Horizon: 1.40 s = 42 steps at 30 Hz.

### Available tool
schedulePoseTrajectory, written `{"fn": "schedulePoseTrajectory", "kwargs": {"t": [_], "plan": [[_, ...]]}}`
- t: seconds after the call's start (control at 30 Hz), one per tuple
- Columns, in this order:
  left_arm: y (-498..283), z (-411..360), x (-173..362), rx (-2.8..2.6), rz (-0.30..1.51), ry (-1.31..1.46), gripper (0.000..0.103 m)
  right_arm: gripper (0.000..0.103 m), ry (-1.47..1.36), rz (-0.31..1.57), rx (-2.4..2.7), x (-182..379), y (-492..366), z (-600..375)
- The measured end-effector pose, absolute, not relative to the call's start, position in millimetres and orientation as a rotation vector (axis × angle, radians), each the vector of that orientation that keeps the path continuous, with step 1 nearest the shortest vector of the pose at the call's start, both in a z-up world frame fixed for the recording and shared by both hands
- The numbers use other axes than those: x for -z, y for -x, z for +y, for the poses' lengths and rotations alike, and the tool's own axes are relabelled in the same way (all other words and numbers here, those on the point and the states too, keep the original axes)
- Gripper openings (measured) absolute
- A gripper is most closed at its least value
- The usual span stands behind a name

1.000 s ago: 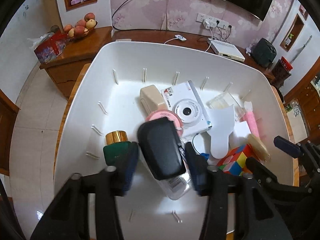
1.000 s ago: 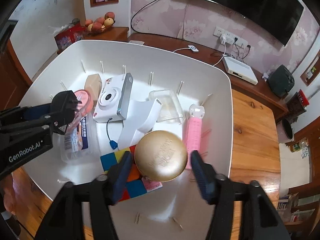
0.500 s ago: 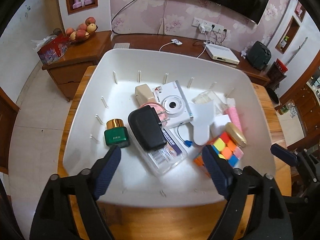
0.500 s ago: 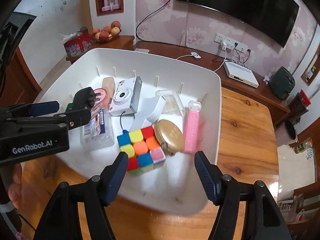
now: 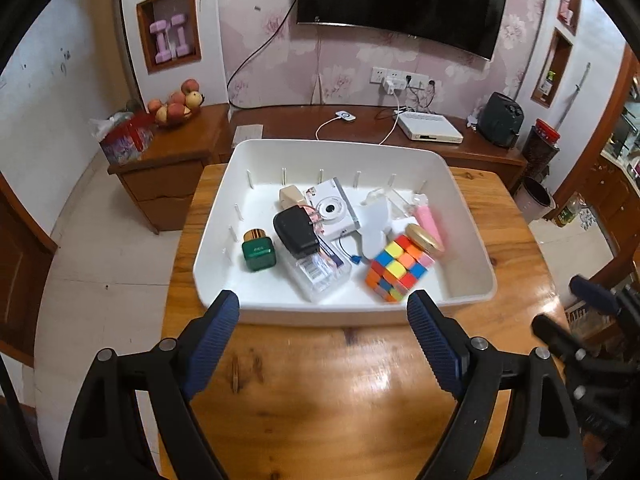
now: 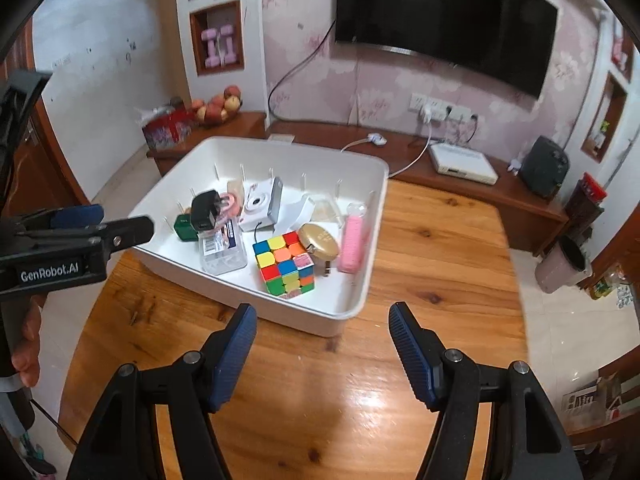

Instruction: Organize rigid objects

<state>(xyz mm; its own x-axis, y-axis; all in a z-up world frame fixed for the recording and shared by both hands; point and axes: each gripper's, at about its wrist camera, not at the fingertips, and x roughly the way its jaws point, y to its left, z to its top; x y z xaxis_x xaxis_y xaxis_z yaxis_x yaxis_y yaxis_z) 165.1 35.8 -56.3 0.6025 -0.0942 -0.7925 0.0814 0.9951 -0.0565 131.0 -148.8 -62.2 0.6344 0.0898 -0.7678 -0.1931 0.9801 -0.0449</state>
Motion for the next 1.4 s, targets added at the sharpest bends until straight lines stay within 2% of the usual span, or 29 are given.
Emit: {"fn": "schedulePoseTrajectory", "kwargs": {"t": [0.1,0.47,0.57,0.83,1.13,1.4], "plan": [[-140.2,33.3,46.2,0.076,0.907,-0.012,0.088,0.075,0.141,0.845,-0.131,48.5,-109.4,-155.6],[-47.8,18.1,17.2,0.079,0.813,-0.036,0.088,0.075,0.122,0.772,-0.120,15.5,-17.7,-164.1],[-30.6,16.2,14.1,0.083,0.804,-0.015,0.088,0.081,0.106,0.736,-0.118,6.6,4.0,-166.5],[10.3,1.5,7.2,0.077,0.763,-0.005,0.088,0.081,0.047,0.685,-0.119,-10.4,47.5,-174.2],[37.1,-11.3,4.5,0.054,0.712,-0.044,0.088,0.081,-0.016,0.660,-0.126,-14.6,77.9,-180.9],[46.1,-8.7,-0.3,0.067,0.675,-0.001,0.088,0.085,-0.056,0.558,-0.127,-26.8,97.8,-186.9]]}}
